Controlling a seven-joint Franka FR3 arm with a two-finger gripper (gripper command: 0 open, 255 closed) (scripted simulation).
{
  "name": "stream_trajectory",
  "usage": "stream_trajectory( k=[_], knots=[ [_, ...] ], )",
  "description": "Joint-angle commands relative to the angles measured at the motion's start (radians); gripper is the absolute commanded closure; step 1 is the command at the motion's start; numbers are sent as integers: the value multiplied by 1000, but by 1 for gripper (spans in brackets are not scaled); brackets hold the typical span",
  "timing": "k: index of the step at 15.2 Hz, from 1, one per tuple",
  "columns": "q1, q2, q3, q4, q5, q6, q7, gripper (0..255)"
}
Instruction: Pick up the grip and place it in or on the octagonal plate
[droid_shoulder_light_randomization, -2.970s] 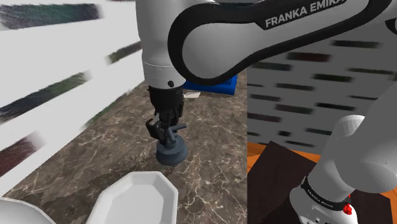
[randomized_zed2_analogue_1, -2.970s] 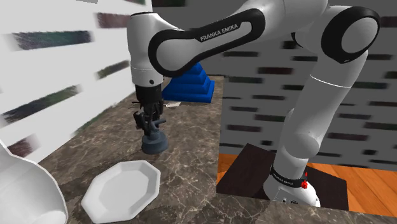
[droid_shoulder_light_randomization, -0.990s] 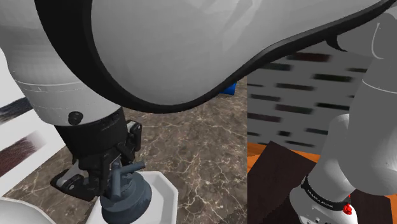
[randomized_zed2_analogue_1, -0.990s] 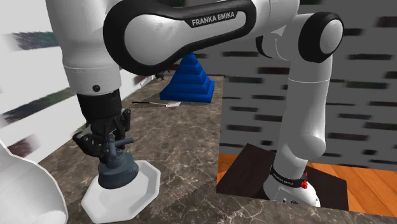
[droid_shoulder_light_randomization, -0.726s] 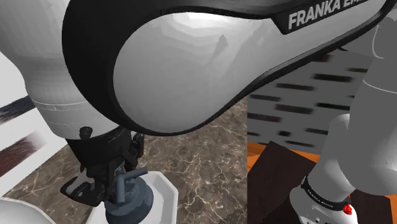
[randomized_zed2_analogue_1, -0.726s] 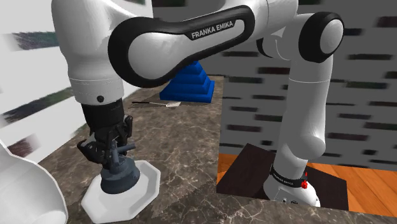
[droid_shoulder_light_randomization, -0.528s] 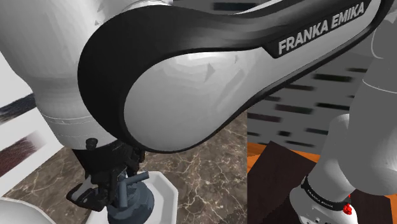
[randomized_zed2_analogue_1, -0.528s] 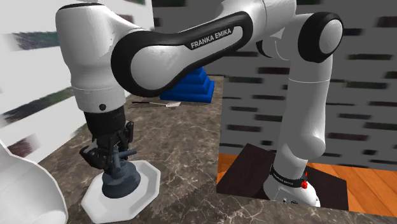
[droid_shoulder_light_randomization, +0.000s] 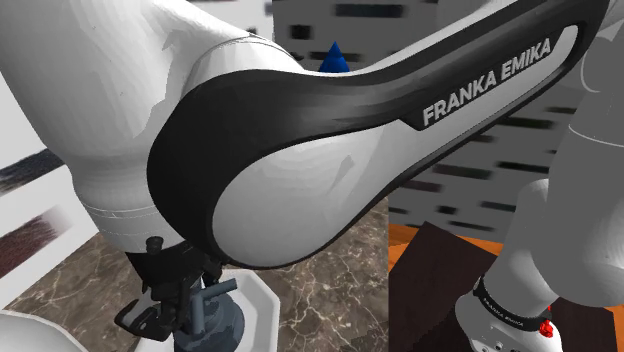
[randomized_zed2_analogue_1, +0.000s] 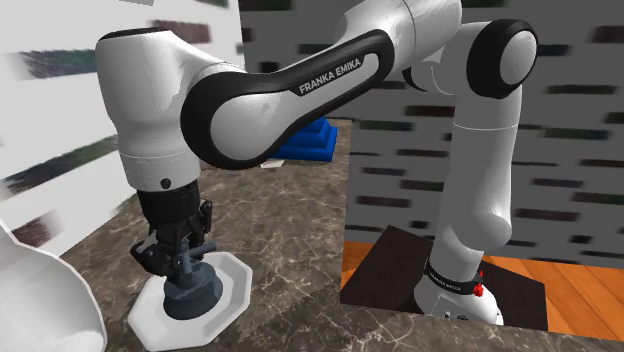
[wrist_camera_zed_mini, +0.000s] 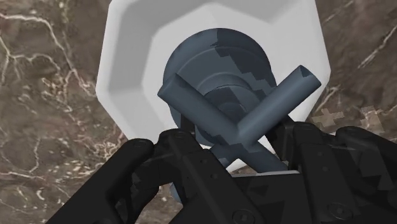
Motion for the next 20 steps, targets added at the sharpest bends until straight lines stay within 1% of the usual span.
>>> stream_trajectory(
  k=[1,2,3,8,12,20],
  knots=[
    [0,0,0,0,0,1,0,255],
    [0,0,0,0,0,1,0,255],
    [0,0,0,0,0,1,0,0],
    [0,0,0,0,0,1,0,0],
    [0,-21,4,105,17,-120,-12,0],
    [0,-21,4,105,17,-120,-12,0]
  ],
)
